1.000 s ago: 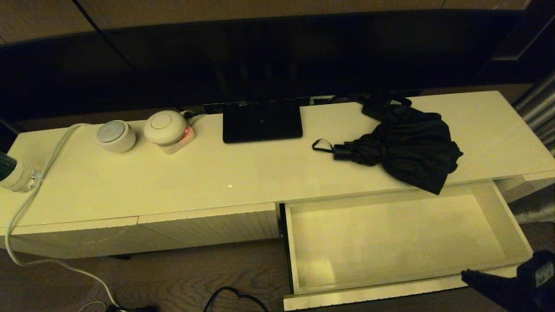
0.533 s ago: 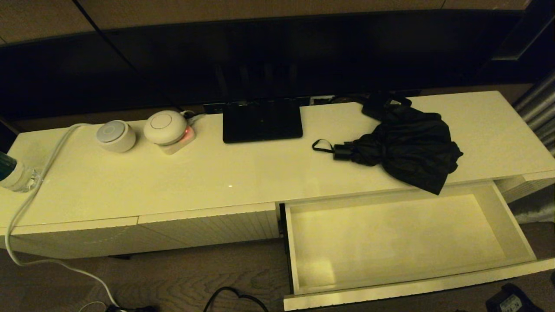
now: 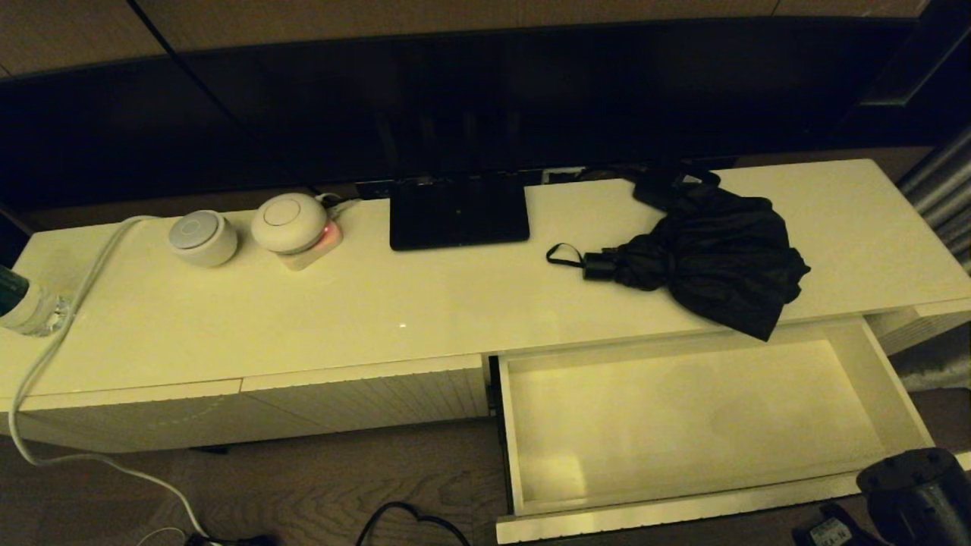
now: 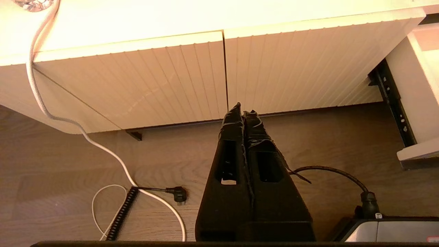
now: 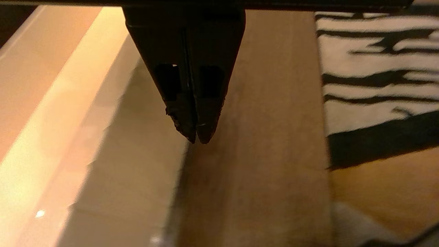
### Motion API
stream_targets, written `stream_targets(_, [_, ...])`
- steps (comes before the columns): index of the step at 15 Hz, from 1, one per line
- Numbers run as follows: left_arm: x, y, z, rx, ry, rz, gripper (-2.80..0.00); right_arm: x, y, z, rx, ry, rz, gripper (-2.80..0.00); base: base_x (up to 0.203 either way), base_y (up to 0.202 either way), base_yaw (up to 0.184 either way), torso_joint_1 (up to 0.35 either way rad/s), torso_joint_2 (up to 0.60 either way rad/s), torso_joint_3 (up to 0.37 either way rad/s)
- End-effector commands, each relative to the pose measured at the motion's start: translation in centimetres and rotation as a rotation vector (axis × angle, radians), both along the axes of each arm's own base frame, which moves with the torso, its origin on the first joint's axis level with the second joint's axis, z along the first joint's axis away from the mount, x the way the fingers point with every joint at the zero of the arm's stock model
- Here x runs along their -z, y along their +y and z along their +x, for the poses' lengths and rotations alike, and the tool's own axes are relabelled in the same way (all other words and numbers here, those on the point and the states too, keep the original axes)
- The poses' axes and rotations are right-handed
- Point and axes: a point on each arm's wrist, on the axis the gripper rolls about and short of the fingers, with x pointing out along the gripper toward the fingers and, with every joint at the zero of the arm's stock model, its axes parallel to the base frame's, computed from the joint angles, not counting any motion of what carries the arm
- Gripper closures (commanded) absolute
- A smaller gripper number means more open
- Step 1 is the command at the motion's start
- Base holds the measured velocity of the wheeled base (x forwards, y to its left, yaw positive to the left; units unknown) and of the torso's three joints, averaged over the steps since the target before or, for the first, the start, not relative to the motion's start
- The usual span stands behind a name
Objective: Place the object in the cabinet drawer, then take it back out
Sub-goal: Close the drawer
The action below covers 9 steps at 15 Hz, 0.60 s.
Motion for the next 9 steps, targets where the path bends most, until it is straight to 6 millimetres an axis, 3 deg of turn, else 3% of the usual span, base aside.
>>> stream_targets(1, [0.1, 0.0, 0.0, -0.001, 0.003, 0.0, 0.0, 1.3, 0.8, 1.8, 0.005, -0.002, -0.006, 0.0, 0.0, 0.0, 0.0, 0.0, 0.0, 0.0])
stream_targets(9, [0.1, 0.0, 0.0, -0.001, 0.003, 0.0, 0.0, 1.5, 0.8, 4.9, 0.128, -0.126, 0.072, 0.0, 0.0, 0.0, 0.0, 0.0, 0.0, 0.0])
